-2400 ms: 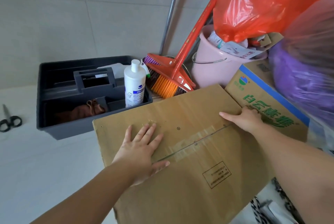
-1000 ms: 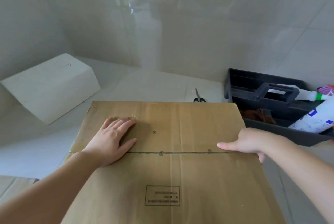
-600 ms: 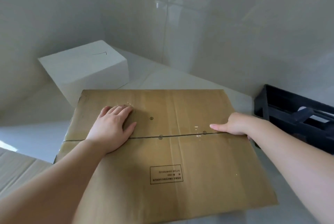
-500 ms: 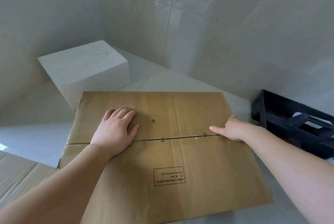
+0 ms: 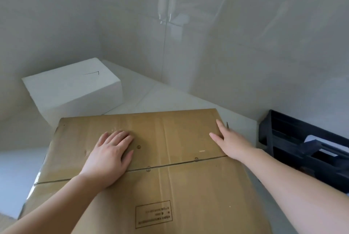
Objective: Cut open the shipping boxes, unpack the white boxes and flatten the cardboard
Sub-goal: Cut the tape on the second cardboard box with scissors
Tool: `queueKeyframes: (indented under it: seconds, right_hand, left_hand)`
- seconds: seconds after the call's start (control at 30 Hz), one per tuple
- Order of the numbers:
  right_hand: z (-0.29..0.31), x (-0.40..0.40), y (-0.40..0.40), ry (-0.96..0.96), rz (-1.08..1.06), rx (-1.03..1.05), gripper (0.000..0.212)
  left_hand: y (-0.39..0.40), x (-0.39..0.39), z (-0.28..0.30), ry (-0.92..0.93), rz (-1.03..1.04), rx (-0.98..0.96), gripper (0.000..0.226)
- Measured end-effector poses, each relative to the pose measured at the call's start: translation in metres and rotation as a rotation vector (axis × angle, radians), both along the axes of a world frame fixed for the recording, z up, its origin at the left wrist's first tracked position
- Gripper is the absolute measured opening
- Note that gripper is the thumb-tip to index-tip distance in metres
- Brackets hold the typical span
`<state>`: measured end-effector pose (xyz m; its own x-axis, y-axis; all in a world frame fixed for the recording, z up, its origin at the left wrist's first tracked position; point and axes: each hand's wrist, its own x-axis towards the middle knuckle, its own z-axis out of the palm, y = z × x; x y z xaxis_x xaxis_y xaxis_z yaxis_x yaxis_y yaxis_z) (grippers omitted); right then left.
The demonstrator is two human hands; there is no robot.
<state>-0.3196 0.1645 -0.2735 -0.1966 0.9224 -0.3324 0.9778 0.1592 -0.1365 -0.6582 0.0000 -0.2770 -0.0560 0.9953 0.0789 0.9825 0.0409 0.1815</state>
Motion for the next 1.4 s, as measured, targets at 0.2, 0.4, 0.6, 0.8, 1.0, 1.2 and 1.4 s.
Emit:
queueKeyframes:
  seconds: [0.2, 0.4, 0.6, 0.8, 1.0, 1.2, 1.4]
  right_hand:
    - [-0.017, 0.001, 0.065, 0.358, -0.013, 0.17, 0.055]
    - [-0.051, 0.045, 0.128, 0.318, -0.158, 0.138, 0.032]
    - [-0.094, 0.072, 0.142, 0.017, -0.156, -0.083, 0.029]
    - [-0.12, 0.083, 0.139, 0.042, -0.206, -0.139, 0.039]
    - [-0.128, 0.079, 0.141, 0.085, -0.195, -0.07, 0.041]
    - [-0.124, 0.076, 0.143, 0.138, -0.248, -0.078, 0.031]
    - [-0.089, 0.064, 0.143, 0.157, -0.284, -0.103, 0.018]
  left_hand:
    - [0.035, 0.058, 0.01, -0.008, -0.013, -0.052, 0.06]
    - [0.054, 0.114, 0.019, -0.037, -0.008, 0.006, 0.04]
    - [0.064, 0.151, 0.021, -0.021, 0.03, -0.111, 0.041]
    - [0.071, 0.158, 0.028, 0.018, 0.054, -0.154, 0.049]
    - [0.079, 0.162, 0.026, 0.03, 0.085, -0.157, 0.05]
    - [0.074, 0.166, 0.026, 0.035, 0.084, -0.143, 0.048]
    - [0.07, 0.172, 0.03, 0.009, -0.004, -0.133, 0.043]
